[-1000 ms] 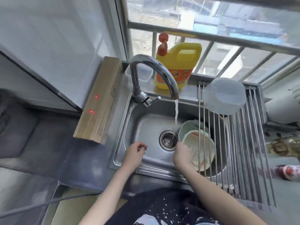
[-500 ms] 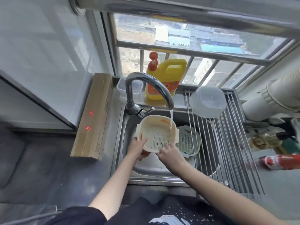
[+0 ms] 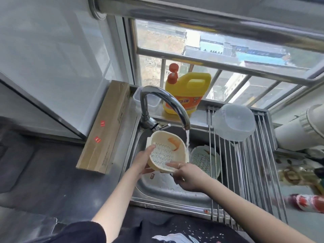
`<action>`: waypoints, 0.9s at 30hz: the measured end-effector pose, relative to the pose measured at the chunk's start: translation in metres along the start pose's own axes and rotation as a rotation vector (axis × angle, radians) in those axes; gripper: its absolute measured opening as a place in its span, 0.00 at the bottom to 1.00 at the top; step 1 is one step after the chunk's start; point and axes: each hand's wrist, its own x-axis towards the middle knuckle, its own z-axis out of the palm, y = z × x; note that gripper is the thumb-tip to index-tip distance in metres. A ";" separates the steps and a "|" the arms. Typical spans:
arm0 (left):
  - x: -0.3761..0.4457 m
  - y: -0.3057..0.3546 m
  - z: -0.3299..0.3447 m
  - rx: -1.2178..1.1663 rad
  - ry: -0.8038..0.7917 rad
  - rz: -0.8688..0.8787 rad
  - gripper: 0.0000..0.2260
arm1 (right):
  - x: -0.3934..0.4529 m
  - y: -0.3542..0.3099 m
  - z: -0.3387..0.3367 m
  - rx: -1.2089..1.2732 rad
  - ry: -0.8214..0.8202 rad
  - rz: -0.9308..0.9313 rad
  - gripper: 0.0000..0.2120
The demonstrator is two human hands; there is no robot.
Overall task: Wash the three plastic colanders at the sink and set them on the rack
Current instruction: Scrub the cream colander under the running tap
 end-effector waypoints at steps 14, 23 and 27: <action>-0.008 0.053 0.006 0.441 0.103 -0.073 0.28 | 0.013 0.053 -0.061 -0.559 -0.119 -0.159 0.40; -0.010 0.057 0.014 0.750 0.181 0.100 0.37 | 0.027 0.040 -0.028 -0.700 -0.316 -0.127 0.30; -0.014 0.061 0.026 0.859 0.198 0.177 0.26 | 0.029 0.041 -0.037 -1.101 -0.145 0.042 0.36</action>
